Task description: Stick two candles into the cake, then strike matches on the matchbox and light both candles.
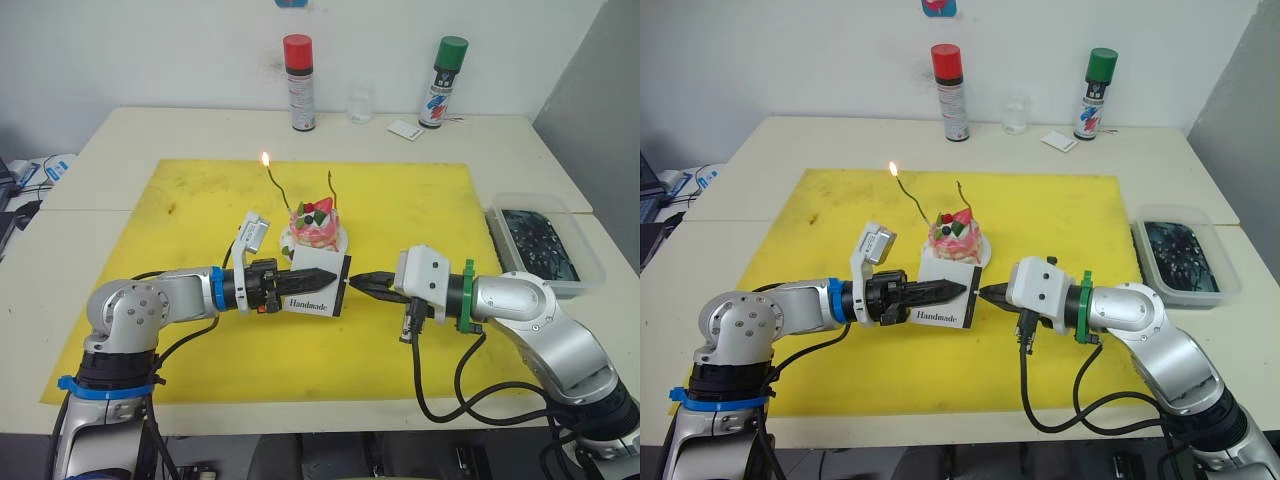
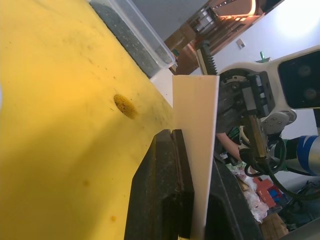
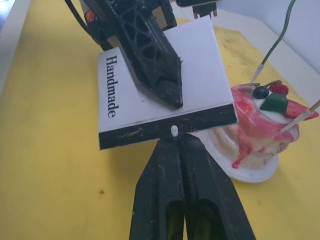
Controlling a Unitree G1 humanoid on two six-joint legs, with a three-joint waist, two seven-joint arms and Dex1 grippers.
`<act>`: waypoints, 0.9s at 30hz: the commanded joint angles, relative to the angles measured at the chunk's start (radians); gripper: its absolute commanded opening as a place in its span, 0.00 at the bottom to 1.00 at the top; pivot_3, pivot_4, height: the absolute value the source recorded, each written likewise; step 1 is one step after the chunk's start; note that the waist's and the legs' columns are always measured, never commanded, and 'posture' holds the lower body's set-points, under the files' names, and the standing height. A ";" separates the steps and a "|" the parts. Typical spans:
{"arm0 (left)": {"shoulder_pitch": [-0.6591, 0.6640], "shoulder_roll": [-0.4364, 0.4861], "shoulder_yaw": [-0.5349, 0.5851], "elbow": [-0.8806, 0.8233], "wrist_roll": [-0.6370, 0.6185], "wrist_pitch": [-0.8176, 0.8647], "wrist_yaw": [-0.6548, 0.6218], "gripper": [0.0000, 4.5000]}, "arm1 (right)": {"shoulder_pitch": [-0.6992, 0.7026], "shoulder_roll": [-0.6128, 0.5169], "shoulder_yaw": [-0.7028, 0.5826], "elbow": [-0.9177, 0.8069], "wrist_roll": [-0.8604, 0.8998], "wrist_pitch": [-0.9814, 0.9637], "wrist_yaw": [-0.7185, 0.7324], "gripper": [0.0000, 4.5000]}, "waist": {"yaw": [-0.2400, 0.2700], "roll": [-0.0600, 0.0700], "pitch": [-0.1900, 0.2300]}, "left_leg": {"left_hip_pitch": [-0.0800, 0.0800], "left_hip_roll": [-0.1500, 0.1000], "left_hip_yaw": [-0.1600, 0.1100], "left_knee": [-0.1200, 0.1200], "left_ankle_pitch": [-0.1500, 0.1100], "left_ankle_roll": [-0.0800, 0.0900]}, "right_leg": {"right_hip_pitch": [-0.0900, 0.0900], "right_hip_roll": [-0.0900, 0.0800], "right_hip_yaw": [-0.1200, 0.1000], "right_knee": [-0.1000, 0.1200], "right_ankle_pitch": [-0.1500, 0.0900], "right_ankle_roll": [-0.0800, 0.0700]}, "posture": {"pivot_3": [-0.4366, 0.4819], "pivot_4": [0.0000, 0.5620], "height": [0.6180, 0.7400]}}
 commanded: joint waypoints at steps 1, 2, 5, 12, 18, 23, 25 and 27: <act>-0.006 0.005 0.007 -0.040 -0.020 0.003 -0.017 0.00 | -0.011 -0.005 0.010 -0.005 -0.025 -0.024 0.007 0.01 | 0.000 0.000 0.000 | 0.000 0.000 0.000 0.000 0.000 0.000 | 0.000 0.000 0.000 0.000 0.000 0.000 | 0.48 0.27 1.00; -0.009 0.003 0.006 -0.042 -0.023 0.004 -0.018 0.00 | -0.013 -0.006 0.018 0.001 -0.033 -0.025 0.010 0.01 | 0.000 0.000 0.000 | 0.000 0.000 0.000 0.000 0.000 0.000 | 0.000 0.000 0.000 0.000 0.000 0.000 | 0.48 0.27 1.00; -0.015 -0.005 0.004 -0.045 -0.030 0.010 -0.018 0.00 | -0.022 -0.005 0.036 0.015 -0.051 -0.031 0.021 0.01 | 0.000 0.000 0.000 | 0.000 0.000 0.000 0.000 0.000 0.000 | 0.000 0.000 0.000 0.000 0.000 0.000 | 0.48 0.27 1.00; -0.035 -0.044 -0.011 -0.050 -0.032 0.005 -0.009 0.00 | -0.067 0.026 0.090 0.069 -0.081 -0.077 0.067 0.01 | 0.000 0.000 0.000 | 0.000 0.000 0.000 0.000 0.000 0.000 | 0.000 0.000 0.000 0.000 0.000 0.000 | 0.48 0.27 1.00; -0.254 0.042 0.069 0.063 0.035 -0.080 -0.077 0.00 | -0.012 -0.050 0.117 0.073 -0.087 -0.196 0.198 0.01 | 0.006 -0.002 0.001 | 0.000 0.000 -0.002 0.001 0.000 0.000 | 0.000 0.000 -0.002 0.000 0.000 0.000 | 0.48 0.27 1.00; -0.415 0.172 0.166 0.164 0.020 -0.078 -0.098 0.00 | -0.010 -0.123 -0.001 0.083 -0.030 -0.215 0.247 0.01 | -0.014 -0.001 0.005 | -0.002 -0.001 0.000 0.001 0.000 0.000 | -0.001 0.000 -0.001 -0.001 0.000 0.001 | 0.48 0.27 1.00; -0.344 0.173 0.179 0.102 -0.017 -0.037 -0.084 0.00 | -0.029 -0.119 -0.035 0.096 -0.017 -0.194 0.229 0.01 | -0.021 0.005 0.001 | 0.002 -0.001 0.001 0.000 0.000 0.001 | 0.003 -0.001 0.002 -0.004 0.000 0.001 | 0.48 0.27 1.00; -0.239 0.169 0.184 0.024 -0.051 -0.007 -0.072 0.00 | -0.041 -0.108 -0.061 0.093 -0.006 -0.164 0.210 0.01 | -0.020 0.006 0.001 | 0.003 -0.001 0.002 -0.001 -0.001 0.001 | 0.004 -0.002 0.002 -0.003 0.000 0.001 | 0.48 0.27 1.00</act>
